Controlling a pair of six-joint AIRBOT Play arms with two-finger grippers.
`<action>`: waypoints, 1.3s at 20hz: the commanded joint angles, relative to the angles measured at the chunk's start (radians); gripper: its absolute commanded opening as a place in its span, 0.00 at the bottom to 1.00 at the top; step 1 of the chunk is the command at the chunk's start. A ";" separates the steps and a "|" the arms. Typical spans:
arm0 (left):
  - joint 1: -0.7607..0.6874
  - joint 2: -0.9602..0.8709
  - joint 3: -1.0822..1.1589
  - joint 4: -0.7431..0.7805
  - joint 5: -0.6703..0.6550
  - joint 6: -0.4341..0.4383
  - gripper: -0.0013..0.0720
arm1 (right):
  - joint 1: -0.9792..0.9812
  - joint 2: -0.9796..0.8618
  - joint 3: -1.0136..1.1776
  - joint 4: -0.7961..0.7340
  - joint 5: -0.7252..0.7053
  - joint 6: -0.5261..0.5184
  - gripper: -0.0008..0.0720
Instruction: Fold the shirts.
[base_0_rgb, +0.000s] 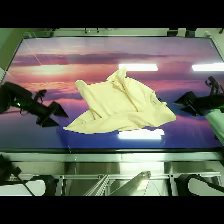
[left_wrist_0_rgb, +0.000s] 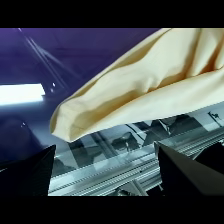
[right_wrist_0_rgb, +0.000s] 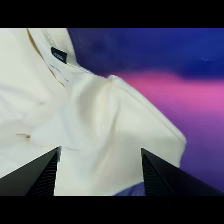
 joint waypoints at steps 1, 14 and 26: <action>0.005 0.027 -0.167 0.014 -0.107 0.006 0.95 | 0.008 -0.076 0.024 0.145 -0.003 -0.104 0.79; -0.131 -0.129 0.032 -0.109 -0.156 0.116 0.08 | 0.017 -0.074 0.026 0.163 -0.026 -0.114 0.78; -0.134 -0.129 0.032 -0.111 -0.076 0.124 0.05 | 0.043 -0.332 0.105 0.153 0.082 -0.138 0.67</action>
